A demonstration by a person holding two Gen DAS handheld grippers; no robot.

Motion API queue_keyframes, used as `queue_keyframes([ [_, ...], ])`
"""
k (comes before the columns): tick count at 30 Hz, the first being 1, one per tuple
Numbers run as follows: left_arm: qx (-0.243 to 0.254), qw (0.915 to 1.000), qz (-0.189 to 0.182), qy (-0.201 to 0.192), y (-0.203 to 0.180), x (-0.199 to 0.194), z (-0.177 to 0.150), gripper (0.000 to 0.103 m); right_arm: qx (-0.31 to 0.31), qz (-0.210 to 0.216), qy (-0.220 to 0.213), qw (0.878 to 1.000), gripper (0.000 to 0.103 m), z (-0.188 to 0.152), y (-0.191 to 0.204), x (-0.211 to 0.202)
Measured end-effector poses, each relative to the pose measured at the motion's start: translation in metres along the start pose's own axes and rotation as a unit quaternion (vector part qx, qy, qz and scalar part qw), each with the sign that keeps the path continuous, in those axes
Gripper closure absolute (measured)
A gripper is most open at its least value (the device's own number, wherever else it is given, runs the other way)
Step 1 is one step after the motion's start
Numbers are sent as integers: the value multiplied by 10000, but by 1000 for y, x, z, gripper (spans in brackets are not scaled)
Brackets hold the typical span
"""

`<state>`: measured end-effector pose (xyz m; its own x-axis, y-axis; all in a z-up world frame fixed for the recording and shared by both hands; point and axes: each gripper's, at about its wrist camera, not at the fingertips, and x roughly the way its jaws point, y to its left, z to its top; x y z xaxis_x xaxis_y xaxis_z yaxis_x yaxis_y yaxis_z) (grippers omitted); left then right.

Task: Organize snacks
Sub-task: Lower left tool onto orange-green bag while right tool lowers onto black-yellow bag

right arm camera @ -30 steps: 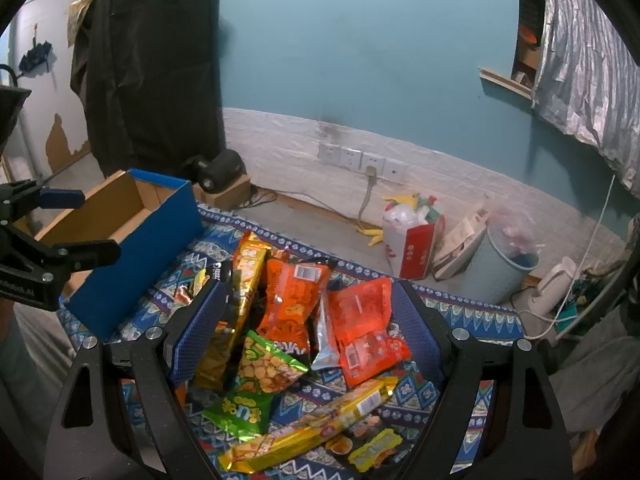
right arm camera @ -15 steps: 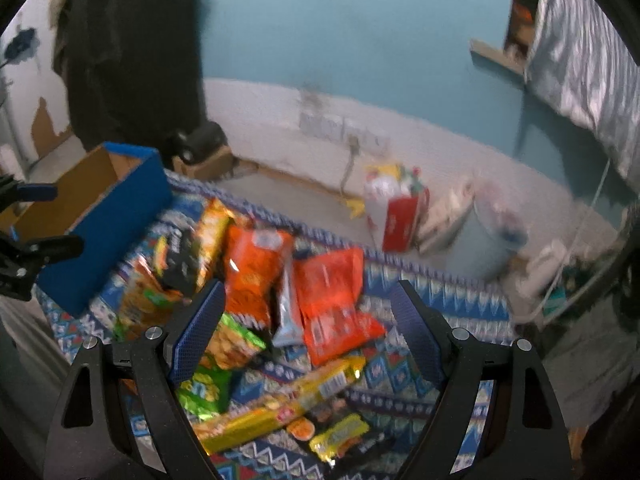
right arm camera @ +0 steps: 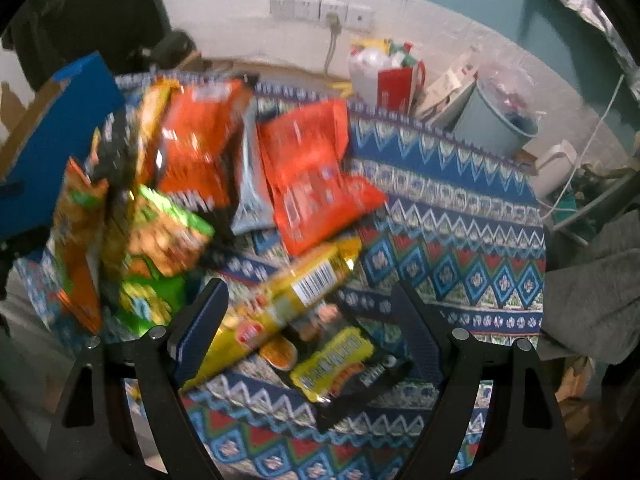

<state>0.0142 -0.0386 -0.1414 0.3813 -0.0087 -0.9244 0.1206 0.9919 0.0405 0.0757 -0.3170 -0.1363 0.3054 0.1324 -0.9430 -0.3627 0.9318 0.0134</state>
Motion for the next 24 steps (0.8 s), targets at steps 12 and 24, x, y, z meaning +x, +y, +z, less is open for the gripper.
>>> queue_keyframes([
  [12, -176, 9985, -182, 488, -4, 35, -6, 1, -643, 71, 942, 9935, 20, -34, -11, 50],
  [24, -127, 9975, -184, 675, -10, 60, -7, 18, -1055, 161, 1059, 9886, 20, -36, 1, 81],
])
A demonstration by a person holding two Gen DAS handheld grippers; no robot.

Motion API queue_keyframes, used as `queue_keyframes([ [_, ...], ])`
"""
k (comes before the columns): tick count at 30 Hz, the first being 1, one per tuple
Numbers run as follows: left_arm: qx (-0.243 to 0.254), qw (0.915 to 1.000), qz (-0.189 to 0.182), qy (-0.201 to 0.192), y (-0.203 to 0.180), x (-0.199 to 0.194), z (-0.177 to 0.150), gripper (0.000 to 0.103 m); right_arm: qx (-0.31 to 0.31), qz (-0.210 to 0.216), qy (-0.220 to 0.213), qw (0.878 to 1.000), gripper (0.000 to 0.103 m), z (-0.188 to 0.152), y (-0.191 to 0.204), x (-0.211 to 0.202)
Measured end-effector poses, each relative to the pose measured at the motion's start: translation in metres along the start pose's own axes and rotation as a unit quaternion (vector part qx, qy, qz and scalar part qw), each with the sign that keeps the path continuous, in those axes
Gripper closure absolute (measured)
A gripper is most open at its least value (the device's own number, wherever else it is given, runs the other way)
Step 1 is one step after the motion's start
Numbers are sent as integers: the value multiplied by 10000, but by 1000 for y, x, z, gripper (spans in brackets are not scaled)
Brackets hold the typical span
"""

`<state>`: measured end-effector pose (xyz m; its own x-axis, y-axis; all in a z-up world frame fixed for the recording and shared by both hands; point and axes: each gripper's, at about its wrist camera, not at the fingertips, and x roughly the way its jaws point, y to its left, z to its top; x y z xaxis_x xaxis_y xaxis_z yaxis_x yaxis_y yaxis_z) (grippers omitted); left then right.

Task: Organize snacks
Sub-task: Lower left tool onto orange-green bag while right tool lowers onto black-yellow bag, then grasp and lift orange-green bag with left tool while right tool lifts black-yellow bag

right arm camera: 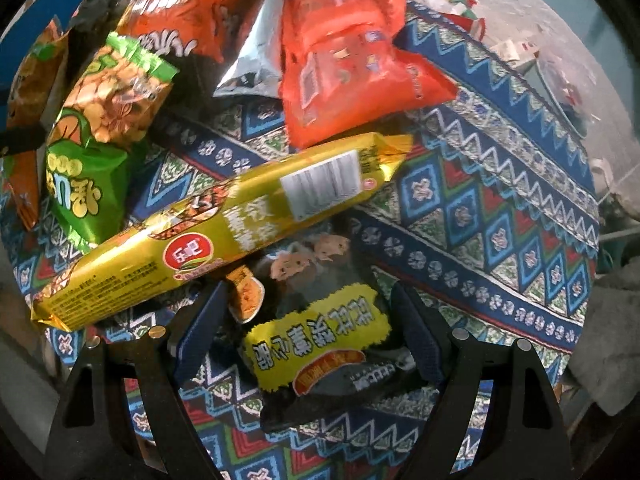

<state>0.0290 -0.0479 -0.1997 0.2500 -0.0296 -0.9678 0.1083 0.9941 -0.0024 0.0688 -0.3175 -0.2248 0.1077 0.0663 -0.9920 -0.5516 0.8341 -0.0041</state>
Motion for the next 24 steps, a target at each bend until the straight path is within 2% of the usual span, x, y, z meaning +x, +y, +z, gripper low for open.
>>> queue_keyframes([
  [2, -84, 9999, -85, 56, 4, 4, -1, 30, -59, 23, 96, 9999, 20, -4, 7, 0],
  [4, -152, 9995, -265, 80, 7, 6, -3, 35, -128, 67, 212, 9997, 20, -8, 14, 2],
  [5, -161, 9993, -328, 71, 7, 7, -3, 44, -166, 19, 171, 9997, 20, -9, 17, 2],
  [7, -106, 9990, -418, 65, 6, 5, -6, 53, -140, 16, 181, 9997, 21, -12, 19, 2],
  [8, -45, 9993, -360, 39, 4, 4, -7, 55, -84, 41, 198, 9998, 24, -12, 19, 3],
  [10, 61, 9996, -255, -51, 1, 1, -9, 64, 19, 100, 205, 9997, 42, -12, 15, 1],
  [11, 79, 9996, -259, -65, 2, 0, -11, 66, 94, 44, 214, 9997, 43, -13, 14, 0],
  [19, 168, 9987, -422, -250, -2, -25, -12, 70, 848, -392, 396, 9948, 44, -33, -9, -10],
  [24, 226, 9979, -295, -522, 2, -45, -14, 70, 1395, -629, 144, 9881, 44, -43, -24, -27],
])
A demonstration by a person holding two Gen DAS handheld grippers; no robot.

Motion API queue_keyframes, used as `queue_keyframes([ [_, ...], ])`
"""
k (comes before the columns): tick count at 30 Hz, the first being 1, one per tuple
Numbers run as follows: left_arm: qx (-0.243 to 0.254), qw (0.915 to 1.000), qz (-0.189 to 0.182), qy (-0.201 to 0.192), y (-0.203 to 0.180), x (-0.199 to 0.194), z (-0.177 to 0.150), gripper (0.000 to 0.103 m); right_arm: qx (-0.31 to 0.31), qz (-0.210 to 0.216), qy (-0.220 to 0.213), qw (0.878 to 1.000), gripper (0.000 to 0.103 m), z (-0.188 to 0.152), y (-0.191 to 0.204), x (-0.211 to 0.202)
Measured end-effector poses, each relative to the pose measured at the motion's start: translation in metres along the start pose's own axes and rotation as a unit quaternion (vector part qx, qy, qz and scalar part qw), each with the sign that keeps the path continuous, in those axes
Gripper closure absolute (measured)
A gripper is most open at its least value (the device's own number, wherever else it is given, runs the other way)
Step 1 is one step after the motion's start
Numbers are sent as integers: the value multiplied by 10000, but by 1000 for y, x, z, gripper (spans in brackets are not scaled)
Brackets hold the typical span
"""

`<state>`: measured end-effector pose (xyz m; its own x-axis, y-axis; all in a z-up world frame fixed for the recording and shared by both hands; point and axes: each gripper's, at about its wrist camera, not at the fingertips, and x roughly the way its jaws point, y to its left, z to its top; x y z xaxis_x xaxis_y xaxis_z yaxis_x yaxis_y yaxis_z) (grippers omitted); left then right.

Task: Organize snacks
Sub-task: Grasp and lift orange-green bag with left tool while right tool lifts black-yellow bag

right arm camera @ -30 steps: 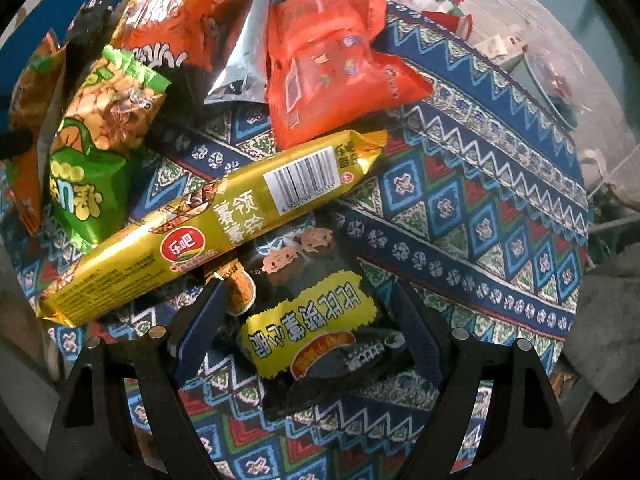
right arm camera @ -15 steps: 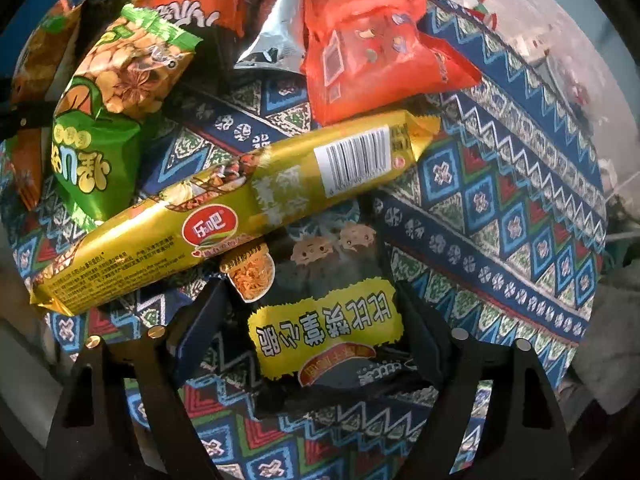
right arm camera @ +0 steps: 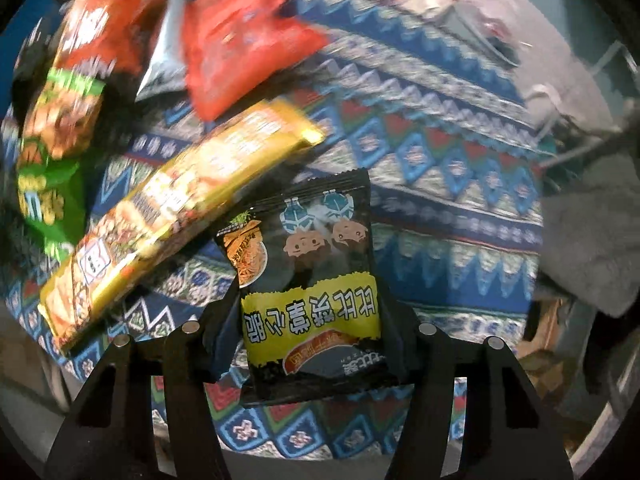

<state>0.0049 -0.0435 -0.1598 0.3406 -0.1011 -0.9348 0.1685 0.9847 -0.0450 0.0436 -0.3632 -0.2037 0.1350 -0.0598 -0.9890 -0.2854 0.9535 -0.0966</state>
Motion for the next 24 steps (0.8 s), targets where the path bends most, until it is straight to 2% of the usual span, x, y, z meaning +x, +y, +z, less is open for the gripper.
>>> queue_keyframes([
  [7, 92, 9992, 159, -356, 2, -20, 10, 70, 504, 194, -764, 9956, 44, 6, -17, -44],
  [17, 226, 9943, 404, -959, 12, -62, 21, 70, 498, 476, -1636, 9841, 44, 36, -9, -100],
  [24, 315, 9906, 485, -1237, 17, -84, 23, 70, 454, 834, -2017, 9748, 44, 53, 10, -126],
])
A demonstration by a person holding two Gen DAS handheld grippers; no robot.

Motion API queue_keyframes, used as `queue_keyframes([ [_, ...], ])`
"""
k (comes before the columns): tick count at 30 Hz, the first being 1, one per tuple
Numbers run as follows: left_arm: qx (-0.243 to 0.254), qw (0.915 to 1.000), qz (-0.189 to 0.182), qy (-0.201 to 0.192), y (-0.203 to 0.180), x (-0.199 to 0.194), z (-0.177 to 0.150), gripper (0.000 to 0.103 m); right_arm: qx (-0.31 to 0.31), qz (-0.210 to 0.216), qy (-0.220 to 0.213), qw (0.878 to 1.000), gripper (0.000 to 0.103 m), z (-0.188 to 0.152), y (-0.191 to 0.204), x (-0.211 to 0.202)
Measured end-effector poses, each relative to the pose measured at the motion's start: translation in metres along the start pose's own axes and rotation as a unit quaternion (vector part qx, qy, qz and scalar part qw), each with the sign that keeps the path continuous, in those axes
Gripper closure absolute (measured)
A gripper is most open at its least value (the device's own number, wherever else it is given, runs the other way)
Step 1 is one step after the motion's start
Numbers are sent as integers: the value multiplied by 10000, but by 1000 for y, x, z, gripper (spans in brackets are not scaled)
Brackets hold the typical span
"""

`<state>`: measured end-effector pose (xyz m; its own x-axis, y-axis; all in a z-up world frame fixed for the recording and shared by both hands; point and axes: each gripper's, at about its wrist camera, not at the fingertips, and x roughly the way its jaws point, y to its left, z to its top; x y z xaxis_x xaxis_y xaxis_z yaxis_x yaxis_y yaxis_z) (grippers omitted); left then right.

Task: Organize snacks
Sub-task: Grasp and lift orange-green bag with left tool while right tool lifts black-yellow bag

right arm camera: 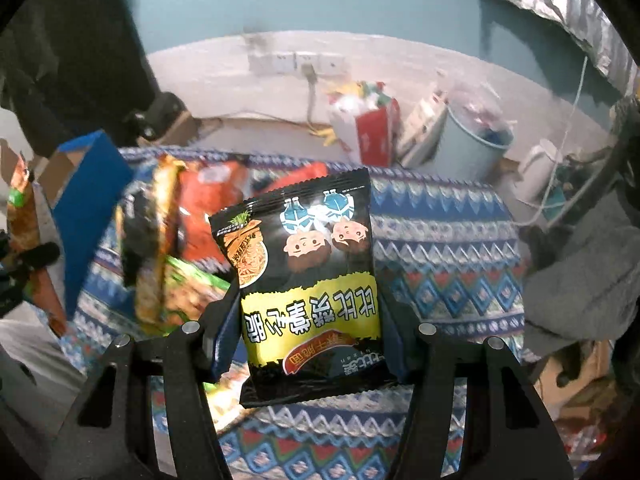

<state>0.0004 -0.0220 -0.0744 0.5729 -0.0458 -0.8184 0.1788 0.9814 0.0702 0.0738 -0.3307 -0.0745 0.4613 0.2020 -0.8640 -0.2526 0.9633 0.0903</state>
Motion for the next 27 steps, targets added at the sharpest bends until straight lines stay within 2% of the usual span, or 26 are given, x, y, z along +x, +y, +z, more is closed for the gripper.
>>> queue_keyframes([
  [13, -377, 9990, 138, -174, 44, -19, 5, 70, -401, 370, -382, 9978, 44, 32, 61, -4],
  [27, -783, 9953, 363, -440, 99, -40, 0, 71, -866, 888, -426, 9914, 44, 65, 145, 11],
])
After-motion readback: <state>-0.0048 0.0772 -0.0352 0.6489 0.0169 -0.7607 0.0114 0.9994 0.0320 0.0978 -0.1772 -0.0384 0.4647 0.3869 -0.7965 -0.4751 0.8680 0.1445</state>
